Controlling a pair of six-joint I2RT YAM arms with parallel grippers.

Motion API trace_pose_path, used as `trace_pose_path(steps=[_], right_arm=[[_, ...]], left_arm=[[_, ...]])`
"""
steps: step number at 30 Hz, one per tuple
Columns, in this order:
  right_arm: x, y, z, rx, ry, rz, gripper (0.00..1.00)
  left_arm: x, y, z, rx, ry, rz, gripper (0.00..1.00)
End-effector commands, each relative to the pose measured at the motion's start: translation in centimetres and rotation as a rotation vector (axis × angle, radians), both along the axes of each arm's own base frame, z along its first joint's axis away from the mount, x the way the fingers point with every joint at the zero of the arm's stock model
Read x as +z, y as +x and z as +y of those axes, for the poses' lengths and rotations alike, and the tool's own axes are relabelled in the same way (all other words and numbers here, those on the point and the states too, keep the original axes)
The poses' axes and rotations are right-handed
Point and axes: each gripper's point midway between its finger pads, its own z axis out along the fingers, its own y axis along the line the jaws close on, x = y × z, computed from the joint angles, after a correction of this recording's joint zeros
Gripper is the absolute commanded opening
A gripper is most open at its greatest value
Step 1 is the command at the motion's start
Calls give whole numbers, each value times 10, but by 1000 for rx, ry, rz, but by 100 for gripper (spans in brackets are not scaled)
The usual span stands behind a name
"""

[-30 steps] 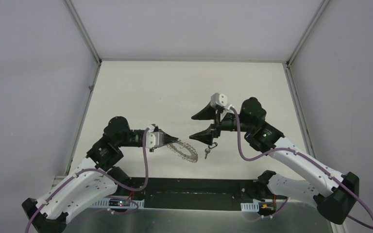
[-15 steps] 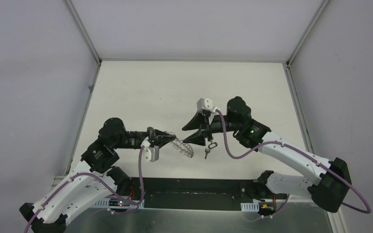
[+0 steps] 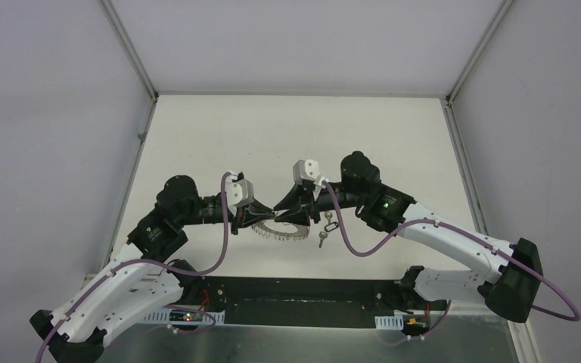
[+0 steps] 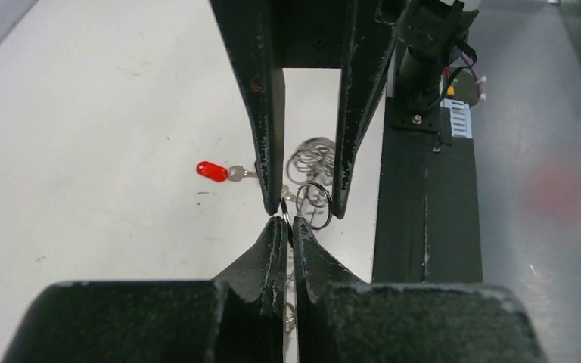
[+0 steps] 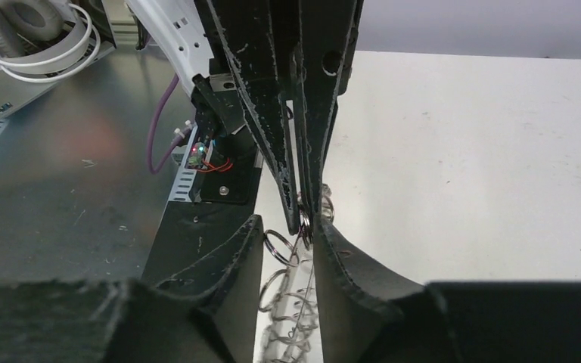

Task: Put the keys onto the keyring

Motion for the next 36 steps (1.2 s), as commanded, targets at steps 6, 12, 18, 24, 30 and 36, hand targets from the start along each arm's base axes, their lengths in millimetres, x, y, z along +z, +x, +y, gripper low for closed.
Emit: trace_pose_path(steps=[6,12,18,24,30,36], right_arm=[[15,16,5,-64,16,-82,21],[13,17,7,-54,10,-87,21],[21,13,7,-37,27,-91,33],[44,4,-13,-59,109,-154,64],[74,1,-23,-91,210,-202,69],[75,9,-7,-92,172,-121,59]], left_arm=[[40,-12,2,13,-123,70,0],[44,-15,3,5,-132,60,0],[44,-16,3,-4,-128,45,0],[44,-14,8,11,-113,-26,0],[44,-18,10,-32,-92,-149,0],[45,-26,12,-84,-93,-244,0]])
